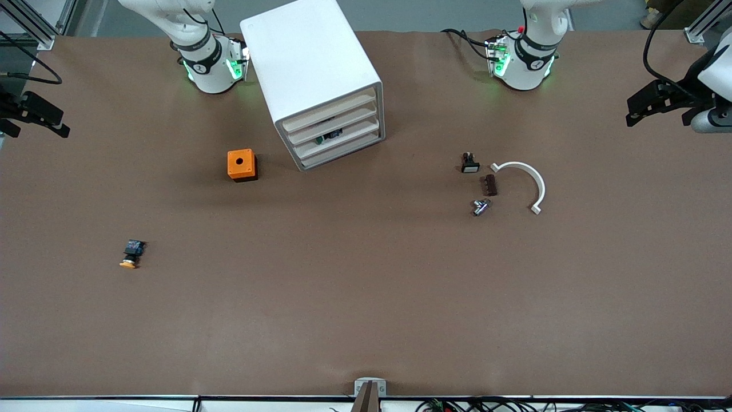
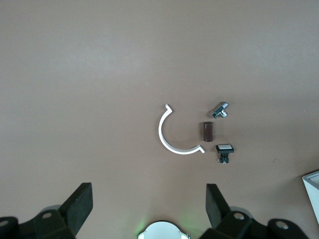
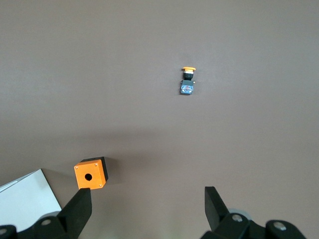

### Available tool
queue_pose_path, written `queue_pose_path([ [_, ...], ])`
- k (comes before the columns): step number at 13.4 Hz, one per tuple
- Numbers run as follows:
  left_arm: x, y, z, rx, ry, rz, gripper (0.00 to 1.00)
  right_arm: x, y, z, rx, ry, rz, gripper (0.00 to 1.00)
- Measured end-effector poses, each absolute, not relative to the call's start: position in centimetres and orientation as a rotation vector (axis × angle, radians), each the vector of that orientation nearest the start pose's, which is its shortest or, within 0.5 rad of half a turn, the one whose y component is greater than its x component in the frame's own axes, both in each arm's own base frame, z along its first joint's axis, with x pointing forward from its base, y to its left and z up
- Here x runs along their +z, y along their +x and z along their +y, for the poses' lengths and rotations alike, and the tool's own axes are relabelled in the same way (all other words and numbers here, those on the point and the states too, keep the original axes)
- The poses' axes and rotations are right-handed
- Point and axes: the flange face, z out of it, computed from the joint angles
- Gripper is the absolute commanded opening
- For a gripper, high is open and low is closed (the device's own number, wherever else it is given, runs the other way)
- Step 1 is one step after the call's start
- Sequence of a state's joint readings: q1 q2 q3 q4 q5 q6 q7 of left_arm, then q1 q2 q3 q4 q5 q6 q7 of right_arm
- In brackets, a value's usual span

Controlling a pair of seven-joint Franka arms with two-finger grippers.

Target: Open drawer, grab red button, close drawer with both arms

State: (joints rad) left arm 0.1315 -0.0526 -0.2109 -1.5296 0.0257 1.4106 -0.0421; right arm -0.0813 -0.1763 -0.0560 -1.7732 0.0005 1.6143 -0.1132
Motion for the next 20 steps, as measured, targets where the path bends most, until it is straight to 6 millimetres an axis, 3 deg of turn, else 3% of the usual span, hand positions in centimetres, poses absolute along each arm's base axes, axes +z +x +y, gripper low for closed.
queue_pose_path([
  [6, 65.7, 52.2, -4.2, 0.102, -3.101, 0.055, 1.00, 62.5, 49.7, -7.1, -0.029, -3.133, 0.037, 1.00],
  [9, 64.0, 53.0, -4.4, 0.155, -3.104, 0.039, 1.00, 62.5, 49.7, -7.1, -0.027, -3.133, 0.038, 1.00],
  [14, 58.5, 54.2, -5.9, 0.226, -3.118, 0.013, 1.00, 62.4, 49.3, -8.6, 0.016, -3.127, -0.068, 1.00],
  [17, 54.3, 54.7, -9.4, 0.257, -3.110, -0.110, 1.00, 60.0, 50.9, -9.1, 0.080, -3.123, -0.090, 1.00],
  [20, 49.5, 56.5, -11.5, 0.342, -3.125, -0.199, 1.00, 56.0, 54.3, -10.6, 0.171, -3.121, -0.064, 1.00],
])
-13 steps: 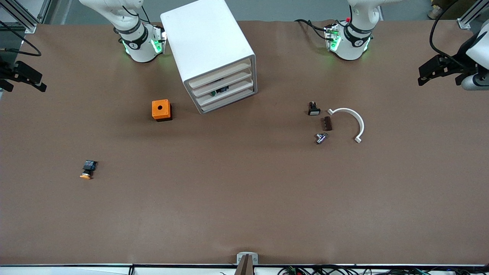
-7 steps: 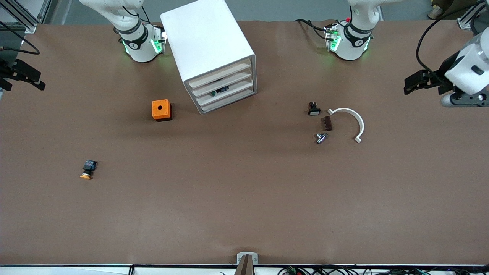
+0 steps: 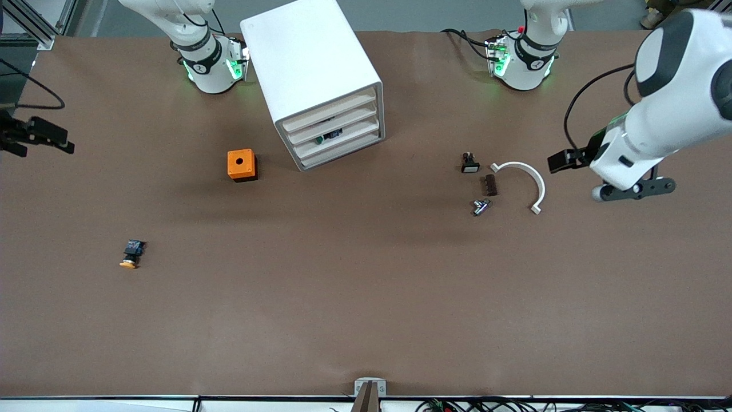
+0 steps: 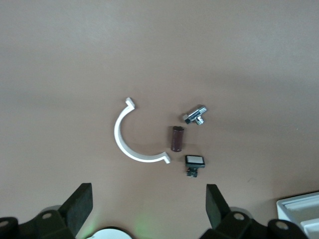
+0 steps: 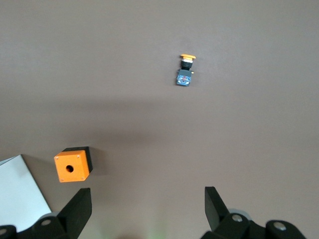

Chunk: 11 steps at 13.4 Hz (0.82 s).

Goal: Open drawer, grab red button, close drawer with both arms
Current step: 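Reach the left gripper toward the drawer handle while the right gripper approaches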

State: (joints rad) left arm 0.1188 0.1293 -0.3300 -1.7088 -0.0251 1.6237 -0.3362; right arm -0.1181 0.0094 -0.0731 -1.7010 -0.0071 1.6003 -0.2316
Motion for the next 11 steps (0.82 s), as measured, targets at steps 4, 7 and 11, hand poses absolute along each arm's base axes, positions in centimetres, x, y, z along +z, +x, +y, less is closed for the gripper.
queue_pose_path([
  [4, 44.5, 58.4, -14.8, 0.392, -3.117, -0.338, 1.00, 50.5, 58.2, -15.2, 0.199, -3.127, 0.017, 1.00],
  [7, 41.2, 58.5, -18.5, 0.427, -3.074, -0.501, 1.00, 46.7, 59.7, -16.7, 0.159, -3.132, 0.058, 1.00],
  [11, 36.2, 57.6, -24.4, 0.523, -2.914, -0.840, 1.00, 42.8, 59.7, -14.1, 0.192, -3.052, 0.302, 1.00],
])
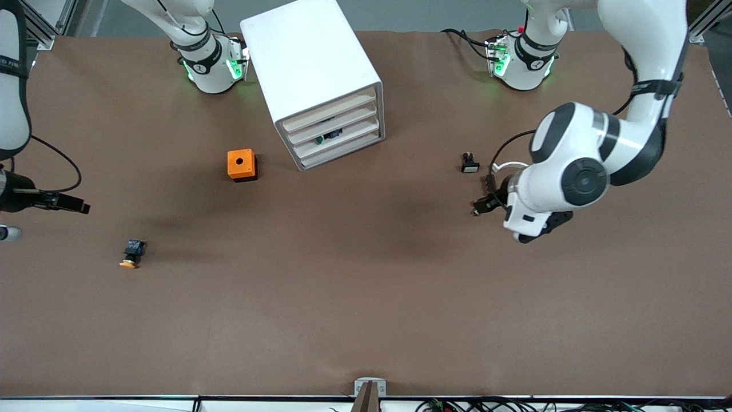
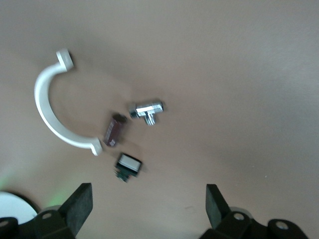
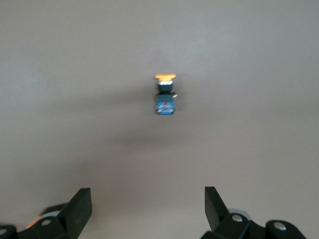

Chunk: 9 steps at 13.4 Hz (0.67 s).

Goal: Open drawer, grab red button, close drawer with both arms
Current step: 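Reach the left gripper toward the drawer handle while the right gripper approaches, then grasp the white drawer handle with the left gripper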

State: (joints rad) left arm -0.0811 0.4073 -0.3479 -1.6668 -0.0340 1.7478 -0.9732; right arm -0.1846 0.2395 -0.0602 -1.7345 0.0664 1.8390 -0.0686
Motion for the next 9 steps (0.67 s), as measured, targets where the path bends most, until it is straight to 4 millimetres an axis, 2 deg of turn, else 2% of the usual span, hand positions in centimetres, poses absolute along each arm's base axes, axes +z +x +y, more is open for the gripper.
queue_pose_path([
  [2, 34.2, 56.4, -28.3, 0.575, -2.804, -1.038, 1.00, 41.6, 59.7, -10.7, 0.220, -3.003, 0.456, 1.00],
  [4, 33.1, 55.7, -30.4, 0.677, -2.694, -1.255, 1.00, 42.2, 59.6, -5.6, 0.231, -2.983, 0.627, 1.00],
  [6, 32.7, 55.2, -31.6, 0.810, -2.567, -1.470, 1.00, 43.8, 59.5, 1.9, 0.211, -2.958, 0.811, 1.00],
  [8, 32.3, 54.7, -32.9, 0.936, -2.318, -1.739, 1.00, 44.8, 58.7, 11.3, 0.165, -2.919, 0.976, 1.00],
  [9, 31.7, 54.4, -33.4, 0.965, -2.196, -1.828, 1.00, 45.0, 57.9, 15.3, 0.153, -2.898, 1.046, 1.00],
])
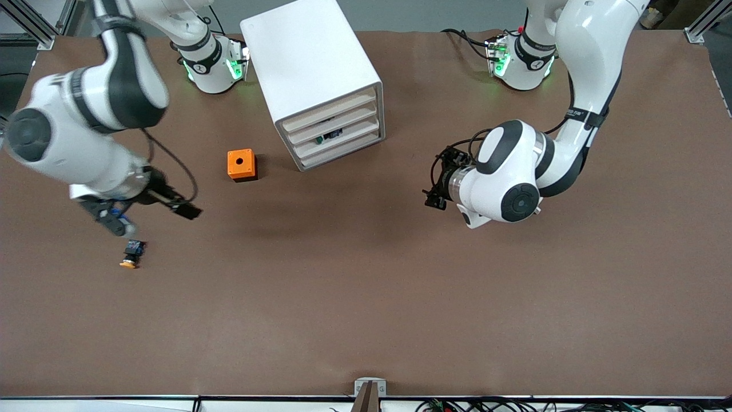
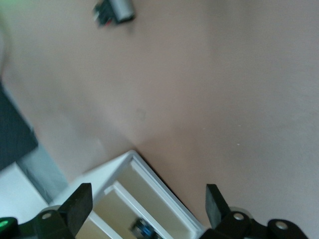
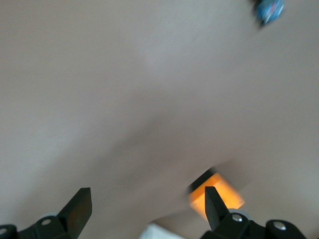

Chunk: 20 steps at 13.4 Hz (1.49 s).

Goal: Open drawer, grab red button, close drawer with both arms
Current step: 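Grasp the white drawer handle with the left gripper, then pull the drawer out of the cabinet with the left gripper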

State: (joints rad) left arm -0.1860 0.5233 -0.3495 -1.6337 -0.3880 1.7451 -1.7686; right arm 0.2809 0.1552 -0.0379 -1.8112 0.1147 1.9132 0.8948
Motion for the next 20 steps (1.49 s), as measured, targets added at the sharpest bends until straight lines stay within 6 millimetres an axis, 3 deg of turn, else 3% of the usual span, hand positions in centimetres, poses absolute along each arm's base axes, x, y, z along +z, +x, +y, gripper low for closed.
queue_pose_path([
  [2, 30.3, 53.3, -35.2, 1.012, -2.045, -1.894, 1.00, 45.1, 56.1, 21.0, 0.155, -2.866, 1.156, 1.00],
  [5, 28.3, 50.7, -39.3, 1.121, -1.824, -1.941, 1.00, 47.4, 54.1, 24.7, 0.175, -2.833, 1.270, 1.00],
  [8, 26.3, 49.9, -40.8, 1.261, -1.512, -2.018, 1.00, 50.4, 53.0, 25.2, 0.230, -2.852, 1.303, 1.00],
  [9, 25.5, 49.6, -41.2, 1.304, -1.414, -2.028, 0.85, 50.4, 52.9, 25.0, 0.244, -2.854, 1.321, 1.00],
  [11, 24.3, 48.6, -42.7, 1.358, -1.253, -2.024, 0.79, 50.4, 53.0, 24.9, 0.248, -2.849, 1.336, 1.00],
  [12, 23.9, 47.9, -43.6, 1.370, -1.205, -2.012, 0.71, 50.5, 53.0, 24.9, 0.245, -2.847, 1.336, 1.00],
  [16, 22.6, 43.7, -47.8, 1.381, -1.124, -1.928, 0.53, 51.1, 53.1, 25.2, 0.232, -2.840, 1.333, 1.00],
  [18, 21.9, 42.5, -48.8, 1.381, -1.117, -1.899, 0.50, 51.1, 53.1, 25.3, 0.229, -2.838, 1.333, 1.00],
  [20, 21.6, 41.6, -49.4, 1.384, -1.110, -1.870, 0.36, 51.3, 53.1, 25.8, 0.211, -2.813, 1.363, 1.00],
])
